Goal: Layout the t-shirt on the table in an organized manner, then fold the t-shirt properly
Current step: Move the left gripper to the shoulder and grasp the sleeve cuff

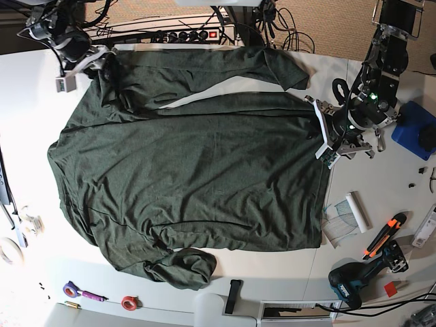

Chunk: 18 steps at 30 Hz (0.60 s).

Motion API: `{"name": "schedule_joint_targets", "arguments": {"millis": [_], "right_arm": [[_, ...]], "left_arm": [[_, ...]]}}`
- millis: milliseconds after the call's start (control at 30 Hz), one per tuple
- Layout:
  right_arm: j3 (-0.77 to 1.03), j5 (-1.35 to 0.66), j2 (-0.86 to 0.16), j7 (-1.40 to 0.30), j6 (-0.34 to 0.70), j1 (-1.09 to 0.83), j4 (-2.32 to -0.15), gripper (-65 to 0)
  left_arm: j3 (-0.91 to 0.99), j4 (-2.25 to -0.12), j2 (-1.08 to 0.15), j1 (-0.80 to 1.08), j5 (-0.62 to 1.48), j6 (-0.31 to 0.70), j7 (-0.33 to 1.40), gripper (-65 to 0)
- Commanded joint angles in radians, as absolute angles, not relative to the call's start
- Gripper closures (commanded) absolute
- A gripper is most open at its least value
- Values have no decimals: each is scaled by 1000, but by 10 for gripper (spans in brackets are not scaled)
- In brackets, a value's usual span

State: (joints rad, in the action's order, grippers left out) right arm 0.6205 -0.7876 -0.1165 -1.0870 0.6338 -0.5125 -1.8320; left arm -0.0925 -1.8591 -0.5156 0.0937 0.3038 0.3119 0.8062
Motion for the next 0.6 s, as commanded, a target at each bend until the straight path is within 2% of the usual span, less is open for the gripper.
{"name": "schedule_joint_targets", "arguments": {"millis": [0, 133, 167, 300, 333, 433, 567], "right_arm": [[614, -795, -127, -1088, 638, -517, -1834, -348], [596, -792, -127, -1087, 639, -514, -1824, -342], [597, -791, -128, -1088, 639, -512, -1824, -310], [597, -788, -128, -1097, 640, -512, -1824, -62], [597, -788, -128, -1099, 640, -512, -1824, -17], [597, -789, -128, -1098, 640, -511, -1824, 0], [597, -788, -128, -1103, 640, -501, -1824, 0]], "left_arm": [[-86, -1877, -527, 80, 307, 312, 785, -284], [-86, -1877, -527, 80, 307, 312, 785, -284], [-86, -1877, -527, 80, 307, 311, 785, -284], [-78, -1877, -527, 80, 331, 295, 789, -283], [-64, -1877, -527, 81, 358, 297, 795, -283], [31, -1877, -527, 86, 497, 342, 849, -283], [234, -1877, -527, 126, 779, 468, 987, -284]]}}
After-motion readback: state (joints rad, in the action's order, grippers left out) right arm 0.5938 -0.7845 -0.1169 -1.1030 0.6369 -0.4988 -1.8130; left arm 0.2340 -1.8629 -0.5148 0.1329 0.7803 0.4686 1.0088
